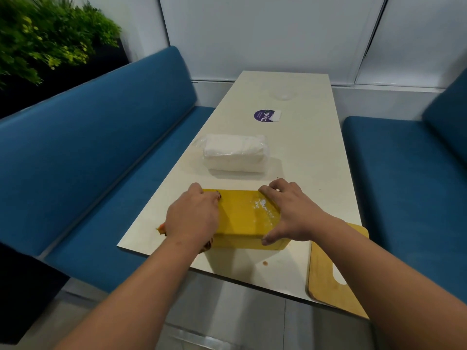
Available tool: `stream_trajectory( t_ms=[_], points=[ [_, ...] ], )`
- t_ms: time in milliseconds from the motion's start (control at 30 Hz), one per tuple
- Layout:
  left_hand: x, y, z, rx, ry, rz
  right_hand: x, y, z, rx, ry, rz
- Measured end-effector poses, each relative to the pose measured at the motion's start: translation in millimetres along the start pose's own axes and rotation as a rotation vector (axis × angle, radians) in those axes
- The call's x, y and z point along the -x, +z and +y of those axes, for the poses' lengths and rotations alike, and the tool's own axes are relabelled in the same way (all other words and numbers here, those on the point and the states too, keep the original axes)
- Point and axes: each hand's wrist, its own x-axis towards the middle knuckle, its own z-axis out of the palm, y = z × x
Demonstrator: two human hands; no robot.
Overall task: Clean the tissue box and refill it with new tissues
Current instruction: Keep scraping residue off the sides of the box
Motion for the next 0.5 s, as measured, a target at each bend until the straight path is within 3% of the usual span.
stream_trajectory(
  t_ms=[200,500],
  points=[
    [9,4,56,0.021,0.188,-0.061,2,3,0,-0.006,-0.012,0.036],
    [2,-2,45,0.05,0.237,-0.107,21,12,21,-0.227,0.07,0.089]
  ],
)
